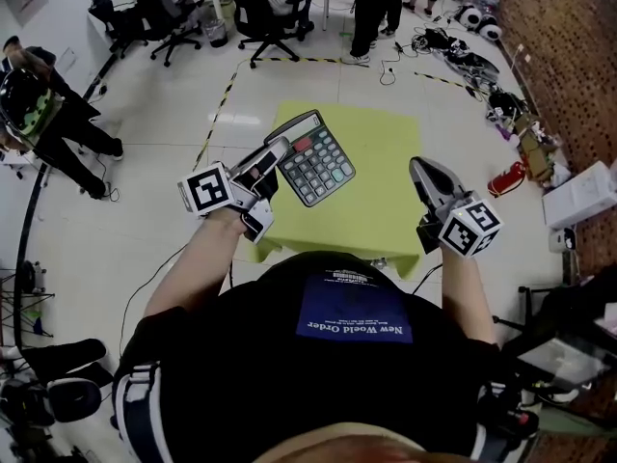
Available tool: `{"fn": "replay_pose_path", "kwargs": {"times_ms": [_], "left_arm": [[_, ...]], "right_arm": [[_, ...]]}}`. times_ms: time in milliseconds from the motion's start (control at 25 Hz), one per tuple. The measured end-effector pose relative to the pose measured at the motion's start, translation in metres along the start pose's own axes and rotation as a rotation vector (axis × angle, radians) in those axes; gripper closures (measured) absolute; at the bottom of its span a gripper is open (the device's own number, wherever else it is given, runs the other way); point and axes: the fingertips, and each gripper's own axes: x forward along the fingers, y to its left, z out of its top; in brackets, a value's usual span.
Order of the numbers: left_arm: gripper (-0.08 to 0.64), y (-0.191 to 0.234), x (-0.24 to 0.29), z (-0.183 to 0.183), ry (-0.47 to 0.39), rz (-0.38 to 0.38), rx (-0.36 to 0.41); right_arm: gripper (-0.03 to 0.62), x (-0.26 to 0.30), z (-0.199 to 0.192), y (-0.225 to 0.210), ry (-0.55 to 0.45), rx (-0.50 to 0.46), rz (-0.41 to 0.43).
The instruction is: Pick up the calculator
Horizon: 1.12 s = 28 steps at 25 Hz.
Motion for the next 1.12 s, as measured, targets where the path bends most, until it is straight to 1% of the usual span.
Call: {"fn": "replay_pose_path", "kwargs": {"times_ms": [160, 320, 600, 760, 920, 1040, 1120], "left_arm": [[0.468, 0.003, -0.003, 0.001, 0.000, 0.009, 0.029], [0.468, 0.002, -0.003, 0.000, 0.001, 0.004, 0.025], [0.468, 0.002, -0.007, 0.002, -0.010, 0.002, 0.024], [0.468, 0.002, -0.002, 0.000, -0.016, 0.002, 0.027], [0.468, 0.004, -0.002, -0.003, -0.026, -0.003, -0.011], [0.468, 0.005, -0.006, 0.000, -0.028, -0.001, -0.024], [0.468, 0.007, -0.006, 0.005, -0.023, 0.005, 0.001]], "right_arm": [[0.606, 0.001, -0.003, -0.003, -0.005, 0.027, 0.000], [0.607, 0.002, -0.005, -0.005, 0.009, 0.014, -0.015], [0.607, 0.006, -0.007, 0.000, 0.020, -0.012, 0.011], [0.607, 0.006, -0.009, -0.005, 0.026, -0.015, 0.018], [0.607, 0.007, -0.009, -0.005, 0.031, -0.023, 0.021], [0.607, 0.011, -0.007, 0.000, 0.035, -0.026, 0.023], [0.607, 0.014, -0.005, 0.000, 0.038, -0.028, 0.024]]}}
